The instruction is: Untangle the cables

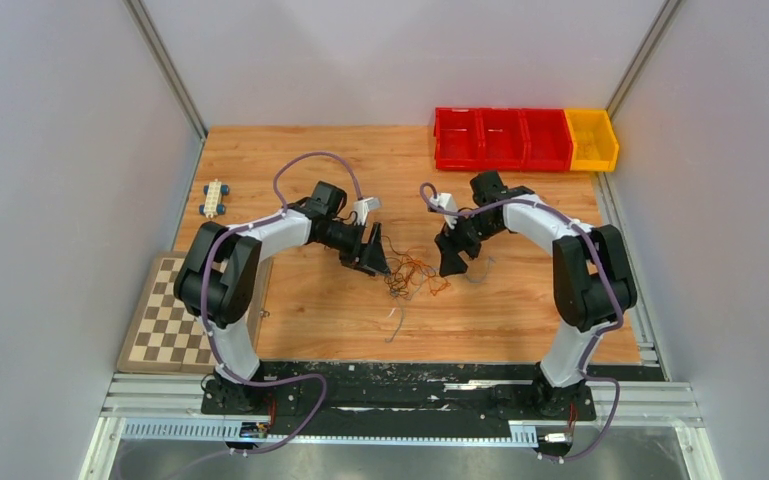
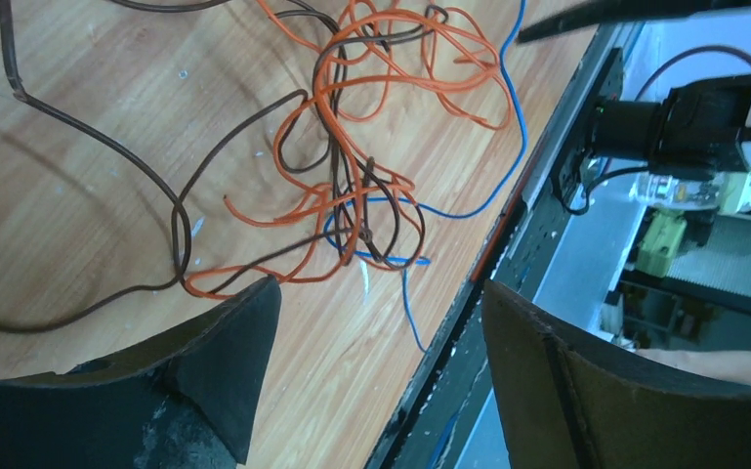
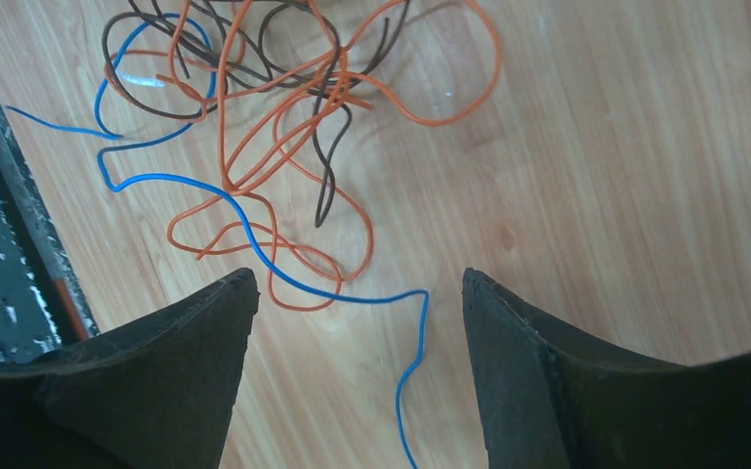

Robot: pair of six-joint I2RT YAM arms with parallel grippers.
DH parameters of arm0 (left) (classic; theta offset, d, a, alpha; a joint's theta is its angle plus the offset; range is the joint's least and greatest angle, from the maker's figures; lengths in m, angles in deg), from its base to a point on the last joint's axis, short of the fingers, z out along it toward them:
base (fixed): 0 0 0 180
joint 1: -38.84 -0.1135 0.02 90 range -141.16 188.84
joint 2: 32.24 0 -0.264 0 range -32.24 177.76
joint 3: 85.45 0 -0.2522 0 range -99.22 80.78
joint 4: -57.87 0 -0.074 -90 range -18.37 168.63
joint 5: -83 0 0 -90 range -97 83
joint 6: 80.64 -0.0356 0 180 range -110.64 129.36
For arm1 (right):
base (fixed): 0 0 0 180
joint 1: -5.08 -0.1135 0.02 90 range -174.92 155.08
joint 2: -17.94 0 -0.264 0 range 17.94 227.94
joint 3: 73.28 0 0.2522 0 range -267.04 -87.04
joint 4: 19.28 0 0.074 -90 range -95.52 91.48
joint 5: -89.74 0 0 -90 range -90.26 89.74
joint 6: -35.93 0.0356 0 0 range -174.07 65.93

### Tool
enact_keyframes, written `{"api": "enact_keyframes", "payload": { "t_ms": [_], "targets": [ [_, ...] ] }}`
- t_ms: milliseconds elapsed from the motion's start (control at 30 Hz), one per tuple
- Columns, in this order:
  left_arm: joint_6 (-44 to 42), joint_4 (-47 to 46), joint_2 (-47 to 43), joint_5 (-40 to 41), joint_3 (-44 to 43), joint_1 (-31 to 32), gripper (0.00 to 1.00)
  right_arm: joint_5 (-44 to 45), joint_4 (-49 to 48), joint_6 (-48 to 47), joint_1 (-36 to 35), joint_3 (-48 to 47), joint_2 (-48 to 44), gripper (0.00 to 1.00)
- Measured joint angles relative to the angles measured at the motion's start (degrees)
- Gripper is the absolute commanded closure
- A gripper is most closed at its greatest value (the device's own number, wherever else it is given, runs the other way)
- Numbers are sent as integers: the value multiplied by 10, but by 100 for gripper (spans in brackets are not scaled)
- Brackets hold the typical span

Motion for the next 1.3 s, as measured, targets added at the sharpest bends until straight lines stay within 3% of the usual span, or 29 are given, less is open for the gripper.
{"api": "enact_keyframes", "payload": {
  "t_ms": [100,233,333,500,567,633,667,733,800,933,1300],
  "targets": [
    [15,-10,18,1,-3,3,16,0,-22,-24,-16,22,3,37],
    [30,-18,41,1,-8,3,22,9,-48,-47,-36,40,4,74],
    [37,-23,56,2,-10,4,21,18,-64,-46,-44,41,4,99],
    [50,-29,77,7,-20,12,17,26,-71,-33,-48,45,-29,100],
    [56,-30,79,12,-24,16,30,24,-68,-24,-47,47,-64,100],
    [60,-34,83,26,-28,21,56,19,-65,-12,-47,47,-102,100],
    [61,-36,86,36,-30,23,73,16,-63,-7,-47,46,-117,100],
    [58,-34,97,54,-32,23,90,11,-58,9,-47,42,-148,100],
    [56,-29,102,61,-34,23,99,13,-52,24,-45,33,-170,100],
    [44,-13,96,70,-25,8,100,10,-36,62,-9,-12,-202,100],
    [5,48,34,103,47,-106,100,-17,-66,229,245,-311,-193,100]
  ]
}}
